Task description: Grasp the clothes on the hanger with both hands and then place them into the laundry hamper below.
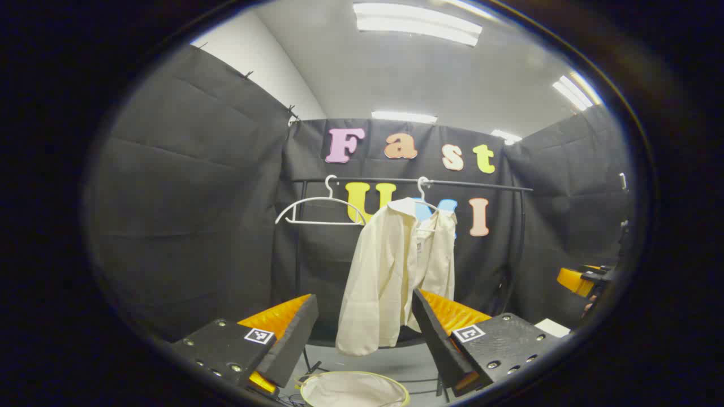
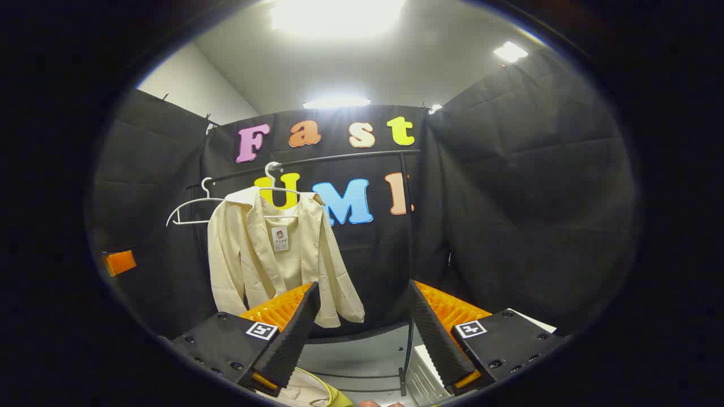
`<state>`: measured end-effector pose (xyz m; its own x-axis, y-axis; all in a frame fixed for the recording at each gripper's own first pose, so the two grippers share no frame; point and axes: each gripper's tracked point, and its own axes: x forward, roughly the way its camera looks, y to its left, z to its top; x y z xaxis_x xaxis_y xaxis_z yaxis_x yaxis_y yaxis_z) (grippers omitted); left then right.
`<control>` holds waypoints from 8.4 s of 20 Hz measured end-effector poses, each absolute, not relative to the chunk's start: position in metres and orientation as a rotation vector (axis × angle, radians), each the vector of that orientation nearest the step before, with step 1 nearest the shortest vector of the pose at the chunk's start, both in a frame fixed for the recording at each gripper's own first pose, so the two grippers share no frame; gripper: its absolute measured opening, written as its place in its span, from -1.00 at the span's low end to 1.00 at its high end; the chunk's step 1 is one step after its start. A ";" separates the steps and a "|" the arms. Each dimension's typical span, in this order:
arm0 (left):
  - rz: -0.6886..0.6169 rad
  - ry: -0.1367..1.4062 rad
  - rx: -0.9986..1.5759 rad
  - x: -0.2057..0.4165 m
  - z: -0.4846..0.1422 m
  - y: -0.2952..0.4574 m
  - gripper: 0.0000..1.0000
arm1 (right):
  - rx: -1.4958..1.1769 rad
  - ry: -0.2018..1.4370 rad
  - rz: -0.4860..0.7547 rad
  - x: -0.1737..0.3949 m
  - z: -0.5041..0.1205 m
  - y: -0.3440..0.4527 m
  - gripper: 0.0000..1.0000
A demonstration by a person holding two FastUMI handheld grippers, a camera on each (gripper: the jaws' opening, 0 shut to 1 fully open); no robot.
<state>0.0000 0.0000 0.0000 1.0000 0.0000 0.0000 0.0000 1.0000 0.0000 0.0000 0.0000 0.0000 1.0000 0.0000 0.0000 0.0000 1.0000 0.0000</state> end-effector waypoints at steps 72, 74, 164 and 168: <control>0.355 0.061 0.244 0.470 -0.010 -0.140 0.76 | 0.129 0.130 0.386 0.479 -0.007 0.178 0.91; 0.369 0.052 0.244 0.474 -0.010 -0.139 0.70 | 0.120 0.122 0.381 0.483 -0.007 0.183 0.89; -0.128 0.197 0.044 0.200 -0.034 0.032 -0.96 | -0.105 0.115 0.351 0.120 -0.014 0.200 -0.94; -0.221 0.187 -0.013 0.192 -0.041 0.014 -0.96 | -0.105 0.129 0.390 0.093 -0.022 0.231 -0.94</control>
<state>0.1918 0.0137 -0.0409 0.9585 -0.2187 -0.1828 0.2163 0.9758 -0.0333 0.0934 0.2314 -0.0220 0.9170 0.3714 -0.1451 -0.3848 0.9197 -0.0775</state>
